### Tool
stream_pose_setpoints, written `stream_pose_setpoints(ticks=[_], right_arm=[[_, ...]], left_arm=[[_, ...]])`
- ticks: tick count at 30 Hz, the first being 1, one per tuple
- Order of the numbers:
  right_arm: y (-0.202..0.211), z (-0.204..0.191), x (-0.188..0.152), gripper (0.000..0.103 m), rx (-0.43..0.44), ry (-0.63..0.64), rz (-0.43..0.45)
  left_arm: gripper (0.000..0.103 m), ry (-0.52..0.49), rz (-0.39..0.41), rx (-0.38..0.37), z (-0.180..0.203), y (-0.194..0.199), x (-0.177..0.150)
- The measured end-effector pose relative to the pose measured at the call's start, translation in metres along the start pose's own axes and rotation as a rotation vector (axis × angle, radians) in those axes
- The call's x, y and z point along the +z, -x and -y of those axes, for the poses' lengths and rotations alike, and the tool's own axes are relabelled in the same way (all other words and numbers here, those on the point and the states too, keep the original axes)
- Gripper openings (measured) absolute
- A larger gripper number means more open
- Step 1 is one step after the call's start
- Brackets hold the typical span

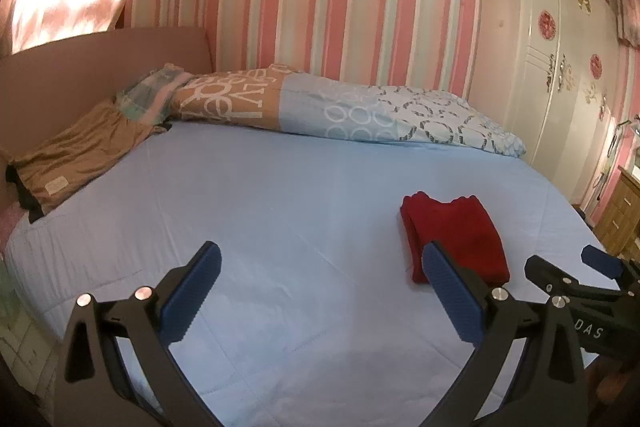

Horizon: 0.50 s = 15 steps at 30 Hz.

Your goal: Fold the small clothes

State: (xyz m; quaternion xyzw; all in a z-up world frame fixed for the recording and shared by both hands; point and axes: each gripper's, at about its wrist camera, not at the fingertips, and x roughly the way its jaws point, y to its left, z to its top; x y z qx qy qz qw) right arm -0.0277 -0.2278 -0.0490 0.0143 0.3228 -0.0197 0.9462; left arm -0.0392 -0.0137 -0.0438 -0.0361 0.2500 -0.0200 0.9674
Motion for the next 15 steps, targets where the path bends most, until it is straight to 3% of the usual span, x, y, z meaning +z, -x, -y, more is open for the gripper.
stream_pose_setpoints(ticks=[15], right_arm=[[-0.0055, -0.0001, -0.0029, 0.100, -0.002, -0.012, -0.005]], left_arm=[[0.101, -0.001, -0.034, -0.016, -0.0018, -0.0063, -0.0029]])
